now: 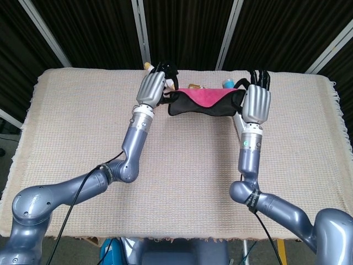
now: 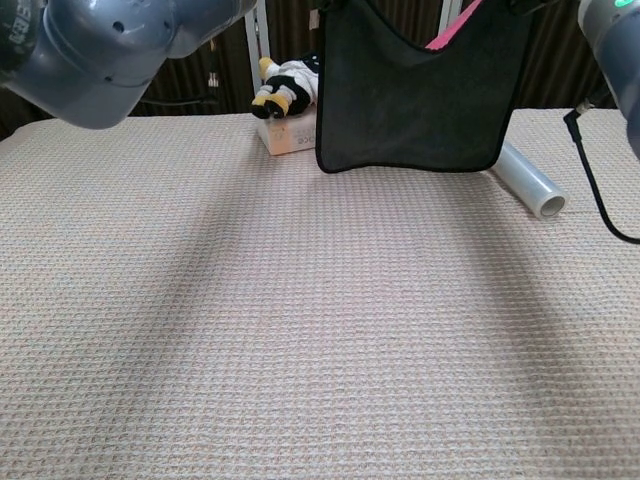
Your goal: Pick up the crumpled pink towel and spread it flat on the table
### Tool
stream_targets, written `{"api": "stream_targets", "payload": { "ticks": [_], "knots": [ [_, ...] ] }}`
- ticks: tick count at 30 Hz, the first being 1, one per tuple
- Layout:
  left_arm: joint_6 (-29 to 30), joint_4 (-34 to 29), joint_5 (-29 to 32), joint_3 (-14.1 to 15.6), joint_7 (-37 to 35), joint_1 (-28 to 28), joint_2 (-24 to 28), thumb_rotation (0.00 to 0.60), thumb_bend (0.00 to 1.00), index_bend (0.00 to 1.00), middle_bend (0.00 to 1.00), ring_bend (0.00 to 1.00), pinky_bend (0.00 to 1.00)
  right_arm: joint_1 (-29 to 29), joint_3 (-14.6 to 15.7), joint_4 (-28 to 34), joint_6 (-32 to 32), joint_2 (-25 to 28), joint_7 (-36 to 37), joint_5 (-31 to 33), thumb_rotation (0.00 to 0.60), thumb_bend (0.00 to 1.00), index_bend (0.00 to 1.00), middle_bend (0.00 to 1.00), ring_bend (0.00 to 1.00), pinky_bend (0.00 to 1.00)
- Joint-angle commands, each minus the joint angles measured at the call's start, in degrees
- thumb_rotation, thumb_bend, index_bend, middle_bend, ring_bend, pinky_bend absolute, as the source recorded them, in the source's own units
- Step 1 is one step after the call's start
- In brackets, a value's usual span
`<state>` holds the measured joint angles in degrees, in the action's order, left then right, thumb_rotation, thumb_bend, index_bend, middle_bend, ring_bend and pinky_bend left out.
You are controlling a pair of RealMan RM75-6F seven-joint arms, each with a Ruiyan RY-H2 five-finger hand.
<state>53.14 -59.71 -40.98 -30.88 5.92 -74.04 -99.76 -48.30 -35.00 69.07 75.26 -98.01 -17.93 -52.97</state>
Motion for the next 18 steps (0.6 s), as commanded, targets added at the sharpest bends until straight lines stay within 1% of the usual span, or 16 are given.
{"api": "stream_targets", "payload": {
  "ticks": [1, 5, 10, 18],
  "knots": [
    [2.1, -6.9, -1.5, 2.5, -0.4, 4.4, 1.6, 0.600, 0.58, 0.72, 0.28, 0.05, 0.15, 3.4, 3.2, 4.2, 2.0, 1.2, -0.2, -1.0, 0.600, 0.52, 0.67, 0.20, 0.00, 0.00],
    [4.3, -14.2, -2.2, 5.2, -0.2, 8.7, 2.9, 0.600, 0.58, 0.72, 0.28, 0.05, 0.15, 7.0, 7.1, 8.9, 4.1, 2.0, -0.8, -2.3, 0.600, 0.52, 0.66, 0.20, 0.00, 0.00],
    [6.4, -20.5, -3.2, 8.0, 0.2, 12.7, 3.5, 0.600, 0.58, 0.72, 0.28, 0.05, 0.15, 10.7, 12.3, 13.3, 5.9, 2.3, -1.1, -4.7, 0.600, 0.52, 0.67, 0.20, 0.00, 0.00],
    [8.7, -27.6, -4.7, 11.2, 0.9, 16.7, 3.0, 0.600, 0.58, 0.72, 0.28, 0.05, 0.15, 15.2, 18.8, 16.2, 7.6, 1.7, -0.6, -8.5, 0.600, 0.52, 0.66, 0.20, 0.00, 0.00]
  ]
}}
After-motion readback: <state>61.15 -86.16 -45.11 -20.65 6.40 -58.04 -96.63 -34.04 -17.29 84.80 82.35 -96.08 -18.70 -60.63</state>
